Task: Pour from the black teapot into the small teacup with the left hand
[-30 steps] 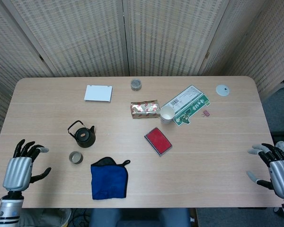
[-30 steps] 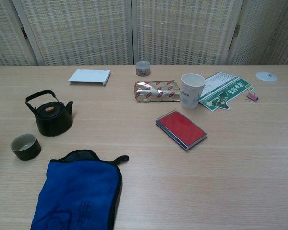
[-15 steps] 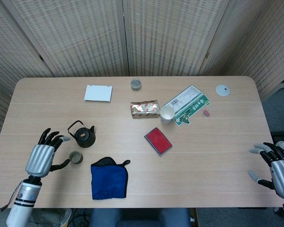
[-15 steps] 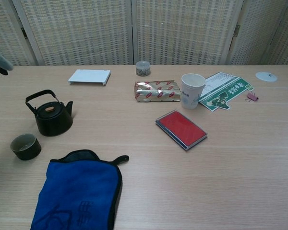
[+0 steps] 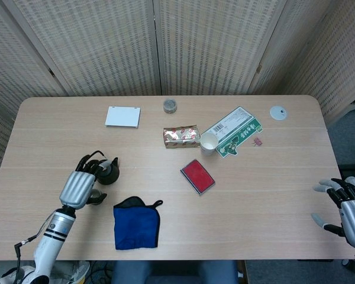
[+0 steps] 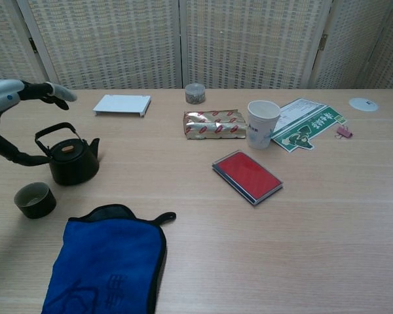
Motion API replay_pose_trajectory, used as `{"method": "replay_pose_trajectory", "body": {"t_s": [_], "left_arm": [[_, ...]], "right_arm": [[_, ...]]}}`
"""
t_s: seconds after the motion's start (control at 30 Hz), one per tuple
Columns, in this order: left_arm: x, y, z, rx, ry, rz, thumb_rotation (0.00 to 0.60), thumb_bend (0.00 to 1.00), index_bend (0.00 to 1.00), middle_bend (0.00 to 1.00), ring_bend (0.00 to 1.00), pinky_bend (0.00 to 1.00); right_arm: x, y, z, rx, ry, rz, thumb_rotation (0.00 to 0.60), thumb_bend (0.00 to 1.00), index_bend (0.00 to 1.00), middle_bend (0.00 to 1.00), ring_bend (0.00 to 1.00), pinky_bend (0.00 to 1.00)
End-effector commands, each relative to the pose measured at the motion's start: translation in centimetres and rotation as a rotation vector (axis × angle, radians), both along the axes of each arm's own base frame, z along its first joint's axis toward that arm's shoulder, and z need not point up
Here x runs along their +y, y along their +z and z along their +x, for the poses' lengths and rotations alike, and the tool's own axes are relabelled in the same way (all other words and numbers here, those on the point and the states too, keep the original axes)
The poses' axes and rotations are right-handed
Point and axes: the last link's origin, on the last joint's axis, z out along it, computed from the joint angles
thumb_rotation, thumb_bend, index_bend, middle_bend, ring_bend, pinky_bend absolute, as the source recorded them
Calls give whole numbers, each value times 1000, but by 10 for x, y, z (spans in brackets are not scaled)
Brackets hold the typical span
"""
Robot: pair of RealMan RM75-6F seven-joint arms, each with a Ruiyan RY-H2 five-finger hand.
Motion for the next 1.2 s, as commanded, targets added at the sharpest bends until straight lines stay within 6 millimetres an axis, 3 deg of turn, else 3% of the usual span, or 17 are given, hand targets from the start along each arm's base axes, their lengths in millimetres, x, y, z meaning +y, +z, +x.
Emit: {"method": "replay_pose_trajectory", "body": {"t_s": [0.03,0.57,1.2], "left_arm": [[8,-9,2,25,-2,-5,600,201,134,194,161,12],[38,-37,-10,153,38,15,600,200,86,118,141,12],[54,-57,-5,220,43,20,600,201,61,102,133,12]], "right_arm": [[0,0,0,0,-1,0,600,144,334,264,163,226],[-1,1,-2,4,-15,-3,600,144,334,264,163,226],[0,4,-4,2,-22,-10,600,143,334,264,163,226]]}}
